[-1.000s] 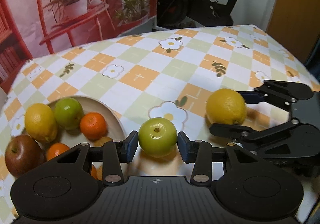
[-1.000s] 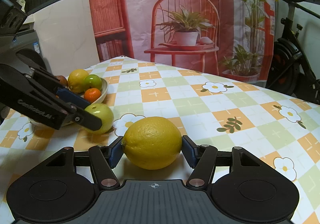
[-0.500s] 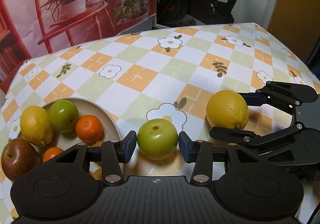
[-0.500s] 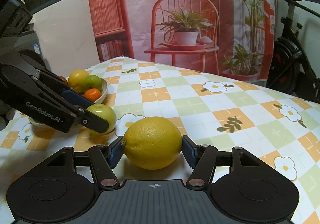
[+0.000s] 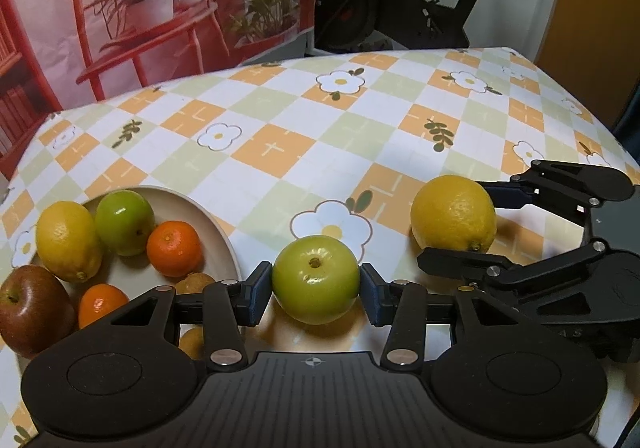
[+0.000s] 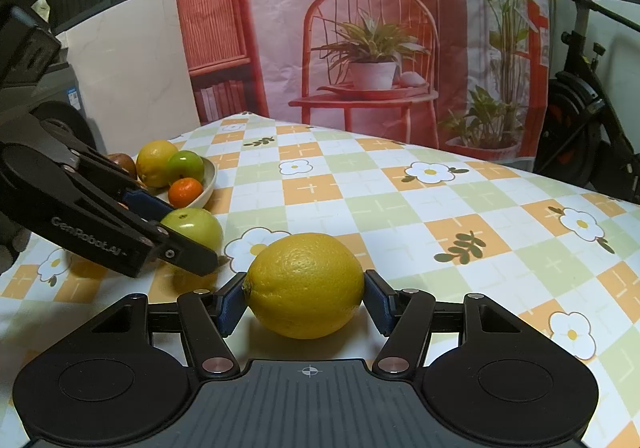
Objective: Organize fruits
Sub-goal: 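Carry the green apple to the plate with the left gripper while the right gripper carries the lemon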
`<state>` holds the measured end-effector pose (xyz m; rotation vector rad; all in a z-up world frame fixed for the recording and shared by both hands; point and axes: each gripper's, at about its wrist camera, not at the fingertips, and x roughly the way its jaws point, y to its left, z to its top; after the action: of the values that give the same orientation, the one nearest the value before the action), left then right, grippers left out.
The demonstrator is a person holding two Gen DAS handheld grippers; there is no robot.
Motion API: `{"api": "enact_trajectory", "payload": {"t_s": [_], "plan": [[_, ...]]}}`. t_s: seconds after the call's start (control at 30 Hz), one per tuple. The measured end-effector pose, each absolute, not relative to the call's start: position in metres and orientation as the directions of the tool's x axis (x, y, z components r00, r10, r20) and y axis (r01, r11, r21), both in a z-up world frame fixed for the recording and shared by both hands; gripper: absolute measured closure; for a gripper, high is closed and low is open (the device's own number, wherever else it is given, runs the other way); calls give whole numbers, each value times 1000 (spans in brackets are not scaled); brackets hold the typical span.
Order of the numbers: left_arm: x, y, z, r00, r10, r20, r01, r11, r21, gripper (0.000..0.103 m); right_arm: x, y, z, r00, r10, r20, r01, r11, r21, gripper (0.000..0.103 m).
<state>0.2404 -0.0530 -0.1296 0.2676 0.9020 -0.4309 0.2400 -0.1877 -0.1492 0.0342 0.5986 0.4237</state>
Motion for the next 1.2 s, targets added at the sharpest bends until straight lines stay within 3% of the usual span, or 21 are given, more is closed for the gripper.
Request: {"api": "enact_trajectory", "payload": {"t_s": [1.2], "plan": [[226,12,-107,637,-264,-724,373,928,-11,54,247,-171,-144,717,372,-589,-365,921,138,47]]}}
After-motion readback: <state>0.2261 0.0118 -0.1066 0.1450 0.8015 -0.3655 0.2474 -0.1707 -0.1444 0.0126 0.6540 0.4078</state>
